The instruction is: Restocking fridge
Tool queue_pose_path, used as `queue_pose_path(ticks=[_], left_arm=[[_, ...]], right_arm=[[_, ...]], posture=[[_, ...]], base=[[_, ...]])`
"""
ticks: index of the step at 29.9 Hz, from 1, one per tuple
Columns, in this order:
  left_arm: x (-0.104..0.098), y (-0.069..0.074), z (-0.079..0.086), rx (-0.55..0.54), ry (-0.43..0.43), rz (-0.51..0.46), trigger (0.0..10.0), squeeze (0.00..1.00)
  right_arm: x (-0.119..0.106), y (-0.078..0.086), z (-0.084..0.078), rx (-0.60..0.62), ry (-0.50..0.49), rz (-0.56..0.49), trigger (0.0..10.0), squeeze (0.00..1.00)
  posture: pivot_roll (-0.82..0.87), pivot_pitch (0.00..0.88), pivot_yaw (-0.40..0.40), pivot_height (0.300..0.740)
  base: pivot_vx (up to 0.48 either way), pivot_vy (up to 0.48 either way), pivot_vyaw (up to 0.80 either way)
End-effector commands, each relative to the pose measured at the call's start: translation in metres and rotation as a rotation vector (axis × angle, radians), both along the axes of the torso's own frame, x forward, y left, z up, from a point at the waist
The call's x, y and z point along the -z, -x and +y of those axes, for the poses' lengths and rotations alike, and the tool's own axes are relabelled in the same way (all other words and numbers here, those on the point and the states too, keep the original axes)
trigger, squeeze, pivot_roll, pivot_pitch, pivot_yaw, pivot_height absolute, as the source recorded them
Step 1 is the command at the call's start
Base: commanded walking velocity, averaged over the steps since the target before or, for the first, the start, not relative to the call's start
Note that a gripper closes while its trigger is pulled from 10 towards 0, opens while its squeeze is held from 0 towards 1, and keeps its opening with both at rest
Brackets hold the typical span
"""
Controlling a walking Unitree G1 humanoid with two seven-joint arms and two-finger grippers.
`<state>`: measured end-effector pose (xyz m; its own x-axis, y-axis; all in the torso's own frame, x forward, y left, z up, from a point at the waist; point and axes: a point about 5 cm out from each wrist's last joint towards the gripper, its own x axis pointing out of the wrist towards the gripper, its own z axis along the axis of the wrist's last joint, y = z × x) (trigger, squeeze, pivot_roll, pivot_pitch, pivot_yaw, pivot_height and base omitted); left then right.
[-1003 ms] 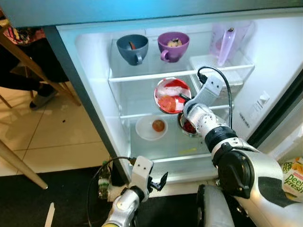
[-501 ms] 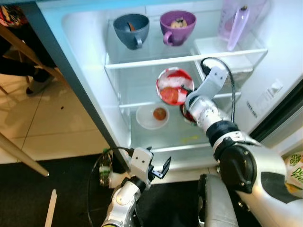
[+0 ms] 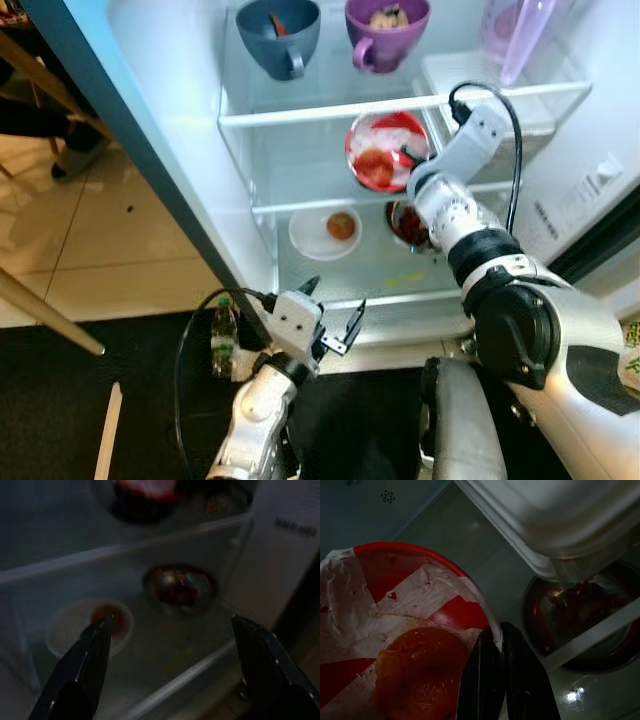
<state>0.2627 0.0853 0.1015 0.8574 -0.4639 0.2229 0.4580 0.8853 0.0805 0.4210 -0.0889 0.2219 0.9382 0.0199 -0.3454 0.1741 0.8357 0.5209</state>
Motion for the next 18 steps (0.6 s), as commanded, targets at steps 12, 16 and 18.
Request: queue_pose_path(ticks=[12,16,18], left_arm=[[-0.014,0.006,-0.007,-0.002,0.013,-0.012,10.0,0.00],[-0.015,0.007,-0.009,0.003,0.009,-0.003,10.0,0.00],[-0.015,0.006,-0.010,0.006,0.005,-0.001,10.0,0.00]], right_arm=[[-0.022,-0.002,0.010,0.009,0.028,-0.052,10.0,0.83],[-0.027,-0.003,0.008,0.030,-0.001,-0.070,10.0,1.00],[-0.029,-0.003,0.008,0.035,0.000,-0.072,10.0,1.00]], posture=[[0.10,0.344,0.023,0.555],[0.09,0.338,0.024,0.555],[0.09,0.336,0.025,0.555]], base=[[0.000,0.000,0.00],[0.000,0.000,0.00],[0.000,0.000,0.00]])
